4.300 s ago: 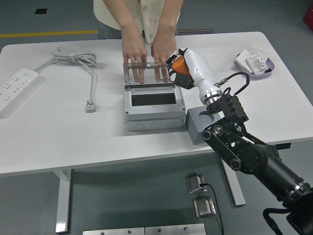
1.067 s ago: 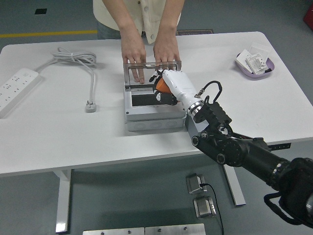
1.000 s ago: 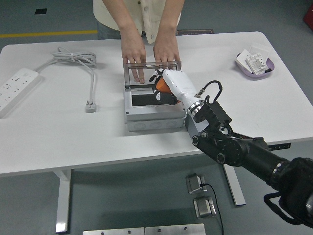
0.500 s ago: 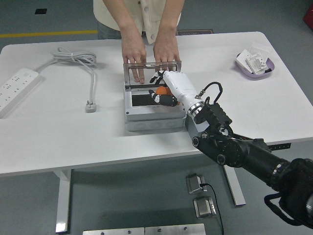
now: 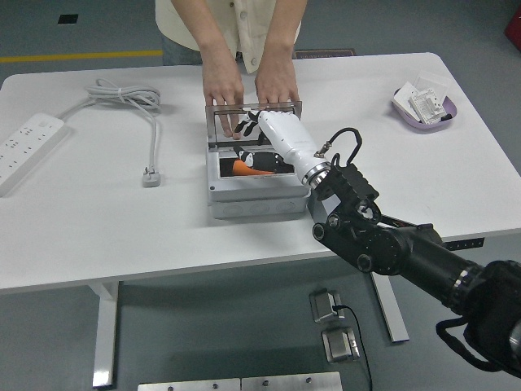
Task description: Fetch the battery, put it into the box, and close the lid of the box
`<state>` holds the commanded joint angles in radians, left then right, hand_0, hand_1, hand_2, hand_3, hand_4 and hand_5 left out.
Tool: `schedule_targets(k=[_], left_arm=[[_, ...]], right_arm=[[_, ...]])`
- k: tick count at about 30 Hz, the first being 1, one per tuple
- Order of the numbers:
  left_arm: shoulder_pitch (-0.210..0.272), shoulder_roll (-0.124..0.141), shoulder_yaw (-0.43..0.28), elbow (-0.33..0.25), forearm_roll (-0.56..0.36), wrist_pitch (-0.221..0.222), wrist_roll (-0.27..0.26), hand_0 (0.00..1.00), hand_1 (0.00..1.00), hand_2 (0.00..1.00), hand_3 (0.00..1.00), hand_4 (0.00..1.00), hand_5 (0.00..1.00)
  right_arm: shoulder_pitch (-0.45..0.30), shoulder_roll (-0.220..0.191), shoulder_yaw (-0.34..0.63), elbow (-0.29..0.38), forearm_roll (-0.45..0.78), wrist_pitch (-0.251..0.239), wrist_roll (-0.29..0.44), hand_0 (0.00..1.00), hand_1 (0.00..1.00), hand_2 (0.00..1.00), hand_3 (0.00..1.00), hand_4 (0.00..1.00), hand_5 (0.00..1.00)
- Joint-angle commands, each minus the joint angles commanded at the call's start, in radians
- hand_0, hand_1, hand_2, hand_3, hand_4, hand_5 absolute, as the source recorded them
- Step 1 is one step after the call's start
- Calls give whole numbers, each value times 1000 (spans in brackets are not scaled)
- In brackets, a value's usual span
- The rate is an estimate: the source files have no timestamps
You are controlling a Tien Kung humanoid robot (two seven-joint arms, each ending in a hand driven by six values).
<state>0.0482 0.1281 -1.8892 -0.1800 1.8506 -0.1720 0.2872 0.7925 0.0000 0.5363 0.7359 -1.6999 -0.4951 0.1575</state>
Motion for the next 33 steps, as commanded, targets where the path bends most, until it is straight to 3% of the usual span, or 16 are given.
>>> schedule_targets(k=[1, 6, 7, 12, 13, 16, 24, 25, 30, 31, 33], left_arm=[[2, -1, 1, 0, -1, 1, 1, 601, 672, 688, 728, 702, 463], [9, -5, 4, 0, -16, 5, 3, 601, 672, 688, 728, 702, 463], [10, -6, 4, 0, -19, 6, 4, 601, 672, 687, 727, 699, 463], [13, -8, 3, 0, -25, 8, 5, 601, 672, 687, 727, 699, 463], [13, -8, 3, 0, -25, 8, 5, 601, 672, 687, 726, 698, 463], [18, -8, 2, 0, -25, 8, 6, 601, 672, 687, 726, 698, 463], [23, 0, 0, 0, -25, 10, 10, 601, 672, 687, 726, 698, 465], [23, 0, 0, 0, -25, 10, 10, 602, 672, 686, 726, 698, 464], [23, -3, 2, 0, -28, 10, 12, 602, 672, 686, 726, 698, 464], [23, -3, 2, 0, -28, 10, 12, 602, 672, 685, 726, 698, 465], [22, -3, 2, 0, -27, 10, 12, 602, 672, 685, 726, 698, 465]], right_arm=[[-4, 0, 3, 18, -4, 3, -6, 487, 395, 542, 577, 733, 299], [-28, -2, 20, 121, -7, 20, -40, 487, 395, 542, 577, 733, 299], [-33, -10, 29, 152, -11, 28, -52, 584, 410, 551, 607, 869, 453], [-33, -63, 81, 267, -28, 65, -91, 584, 410, 551, 607, 869, 453], [-30, -73, 92, 286, -28, 72, -96, 564, 421, 560, 611, 880, 507], [-9, -104, 133, 330, -26, 99, -111, 564, 421, 560, 611, 880, 507], [69, -158, 196, 251, 15, 202, -152, 562, 429, 563, 598, 876, 522], [74, -159, 201, 236, 21, 210, -155, 627, 474, 579, 650, 977, 800], [84, -159, 211, 178, 63, 222, -149, 627, 474, 579, 650, 977, 800], [84, -156, 212, 167, 70, 222, -147, 864, 698, 685, 723, 998, 998], [83, -150, 214, 149, 81, 221, -142, 864, 698, 685, 723, 998, 998]])
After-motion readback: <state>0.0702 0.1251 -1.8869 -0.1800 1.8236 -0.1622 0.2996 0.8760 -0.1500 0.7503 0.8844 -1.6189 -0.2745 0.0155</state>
